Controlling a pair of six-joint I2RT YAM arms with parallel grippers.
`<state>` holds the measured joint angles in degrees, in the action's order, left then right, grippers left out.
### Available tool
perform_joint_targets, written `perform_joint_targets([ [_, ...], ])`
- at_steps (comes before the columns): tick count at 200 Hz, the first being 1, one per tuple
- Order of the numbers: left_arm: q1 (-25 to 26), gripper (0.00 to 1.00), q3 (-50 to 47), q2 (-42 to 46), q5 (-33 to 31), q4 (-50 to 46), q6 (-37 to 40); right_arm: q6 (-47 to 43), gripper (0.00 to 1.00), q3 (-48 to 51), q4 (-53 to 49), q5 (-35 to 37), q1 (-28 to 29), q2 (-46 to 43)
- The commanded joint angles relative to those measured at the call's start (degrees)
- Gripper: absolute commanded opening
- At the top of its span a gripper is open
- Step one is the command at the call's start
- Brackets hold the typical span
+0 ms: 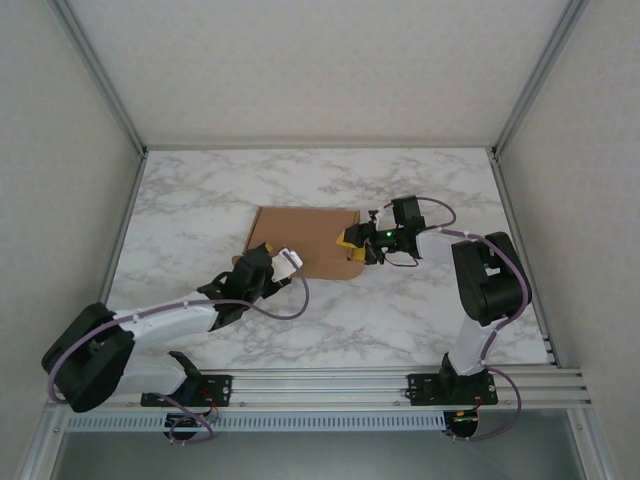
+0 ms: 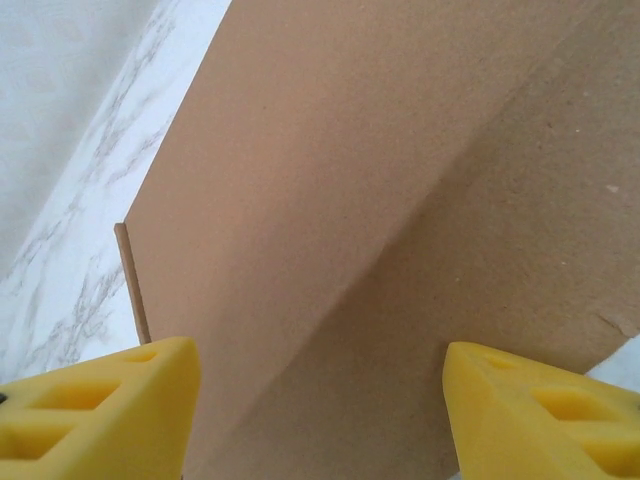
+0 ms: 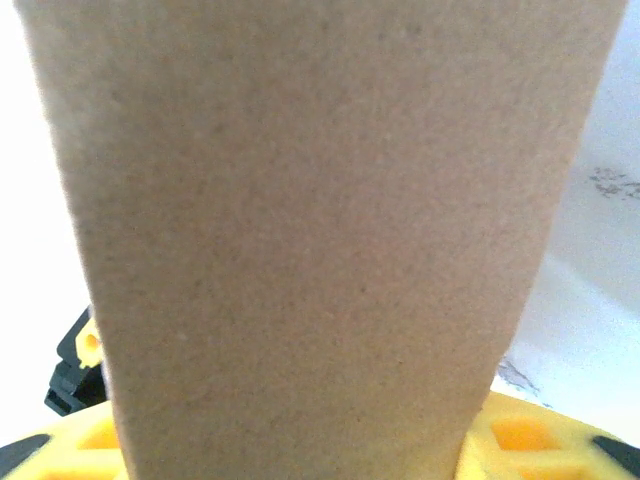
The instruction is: Fold the paper box
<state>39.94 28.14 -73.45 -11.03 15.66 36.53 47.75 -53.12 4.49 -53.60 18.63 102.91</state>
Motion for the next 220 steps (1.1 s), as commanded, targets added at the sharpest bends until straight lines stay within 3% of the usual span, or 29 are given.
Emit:
perform_joint_targets([
  [1,0.6,0.65,-0.3,-2.9,-2.6,8.2,3.5,1.6,0.45,0.7,-0.5,-0.9,0.9,-2.3],
  [49,1.0,0.70,-0.8,-9.4,-5.0,18.2,7.1,5.4,0.45,2.3,3.6,-2.1,2.2,-3.4],
  [84,1.0,0.70,-2.7,-12.2,-2.8,25.7,10.2,6.8,0.44,2.5,4.4,-2.4,3.1,-4.5],
  [162,1.2,0.71,-0.6,-14.8,7.3,22.7,13.8,7.3,0.44,2.6,3.1,-2.6,3.9,-6.2],
  [185,1.3,0.72,-0.9,-16.4,6.4,25.0,16.0,7.3,0.45,2.8,2.9,-2.9,4.0,-7.2],
  [220,1.9,0.74,-1.4,-19.5,-1.1,34.4,18.8,9.2,0.45,3.7,4.2,-3.3,4.1,-8.8],
])
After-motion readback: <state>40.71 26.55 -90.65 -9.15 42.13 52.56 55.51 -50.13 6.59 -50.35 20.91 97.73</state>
